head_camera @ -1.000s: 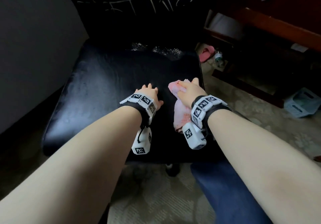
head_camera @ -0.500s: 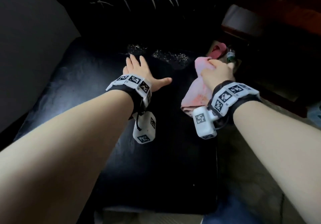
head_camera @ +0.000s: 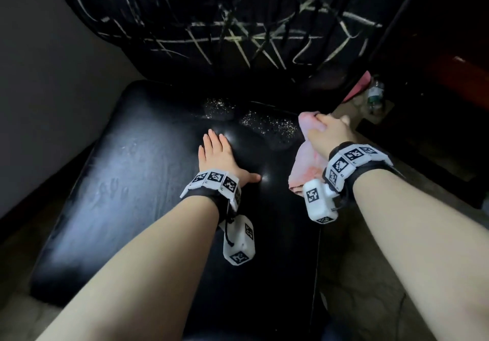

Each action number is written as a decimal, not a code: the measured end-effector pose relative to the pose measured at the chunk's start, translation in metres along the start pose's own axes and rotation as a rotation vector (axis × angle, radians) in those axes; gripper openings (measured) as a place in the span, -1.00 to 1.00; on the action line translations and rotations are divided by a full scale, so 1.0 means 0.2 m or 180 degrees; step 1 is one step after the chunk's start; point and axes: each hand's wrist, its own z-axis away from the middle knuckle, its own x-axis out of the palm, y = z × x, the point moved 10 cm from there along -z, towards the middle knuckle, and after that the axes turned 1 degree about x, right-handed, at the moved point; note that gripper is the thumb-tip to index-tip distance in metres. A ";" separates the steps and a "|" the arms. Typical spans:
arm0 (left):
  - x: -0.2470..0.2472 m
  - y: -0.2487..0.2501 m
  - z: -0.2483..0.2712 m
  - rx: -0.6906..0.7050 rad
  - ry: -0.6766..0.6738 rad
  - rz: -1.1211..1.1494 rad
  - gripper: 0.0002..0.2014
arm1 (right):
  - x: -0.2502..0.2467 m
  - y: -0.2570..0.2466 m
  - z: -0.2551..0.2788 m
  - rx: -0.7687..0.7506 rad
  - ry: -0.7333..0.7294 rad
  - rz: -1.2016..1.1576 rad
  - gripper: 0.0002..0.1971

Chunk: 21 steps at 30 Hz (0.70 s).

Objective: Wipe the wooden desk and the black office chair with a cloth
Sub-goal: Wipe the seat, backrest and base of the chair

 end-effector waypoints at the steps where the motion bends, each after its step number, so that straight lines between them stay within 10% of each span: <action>1: 0.00 0.00 0.00 0.0000 0.0012 0.0036 0.31 | 0.02 -0.02 0.02 -0.0075 -0.0047 0.0085 -0.58; 9: -0.05 0.02 0.04 -0.0136 -0.0076 0.0078 0.31 | 0.25 -0.04 0.28 -0.0535 -0.0759 0.0048 -0.68; 21: -0.03 -0.01 0.00 -0.0009 -0.0181 0.0171 0.29 | 0.01 0.13 -0.14 0.0610 0.0370 -0.0409 -0.57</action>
